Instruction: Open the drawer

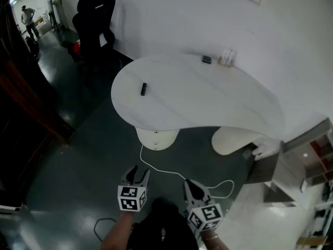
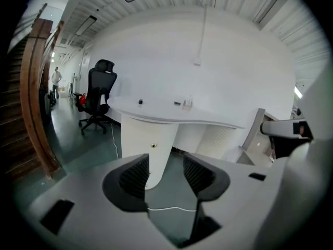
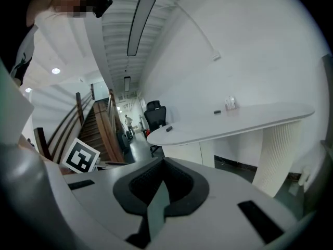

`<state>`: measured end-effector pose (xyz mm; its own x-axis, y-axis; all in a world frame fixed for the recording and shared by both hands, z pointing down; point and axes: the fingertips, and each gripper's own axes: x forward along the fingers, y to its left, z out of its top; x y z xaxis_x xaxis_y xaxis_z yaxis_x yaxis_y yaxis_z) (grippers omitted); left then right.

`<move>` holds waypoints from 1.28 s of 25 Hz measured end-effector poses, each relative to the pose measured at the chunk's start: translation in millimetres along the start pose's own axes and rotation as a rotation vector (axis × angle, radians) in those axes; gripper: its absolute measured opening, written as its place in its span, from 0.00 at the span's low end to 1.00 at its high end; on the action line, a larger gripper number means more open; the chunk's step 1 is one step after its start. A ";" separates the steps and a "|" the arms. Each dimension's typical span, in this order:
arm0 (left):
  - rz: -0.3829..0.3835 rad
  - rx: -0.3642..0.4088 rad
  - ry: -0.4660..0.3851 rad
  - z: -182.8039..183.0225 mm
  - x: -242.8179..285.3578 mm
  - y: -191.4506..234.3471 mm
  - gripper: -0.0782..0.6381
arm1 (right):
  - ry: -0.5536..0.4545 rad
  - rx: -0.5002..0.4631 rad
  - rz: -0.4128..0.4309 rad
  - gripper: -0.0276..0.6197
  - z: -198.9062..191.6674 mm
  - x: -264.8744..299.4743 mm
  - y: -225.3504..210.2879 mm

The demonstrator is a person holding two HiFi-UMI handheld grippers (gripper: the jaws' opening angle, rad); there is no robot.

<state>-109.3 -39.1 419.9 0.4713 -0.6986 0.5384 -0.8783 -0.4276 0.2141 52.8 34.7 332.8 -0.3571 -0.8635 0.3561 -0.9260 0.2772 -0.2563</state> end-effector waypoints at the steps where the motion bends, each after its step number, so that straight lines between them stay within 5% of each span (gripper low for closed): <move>1: 0.002 0.000 0.009 -1.1 7.7 3.2 0.37 | 0.005 -0.003 0.000 0.05 0.6 6.7 -3.2; 15: 0.022 0.020 0.101 -37.9 125.6 19.1 0.37 | 0.042 -0.035 0.032 0.05 -27.5 99.1 -54.6; 32: 0.104 0.037 0.090 -138.5 295.5 68.1 0.38 | 0.076 -0.076 0.104 0.05 -169.6 190.5 -138.4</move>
<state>-41.0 -195.2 706.4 0.3670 -0.6867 0.6275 -0.9178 -0.3773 0.1239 92.1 -96.7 588.5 -0.4568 -0.7952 0.3986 -0.8893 0.3969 -0.2272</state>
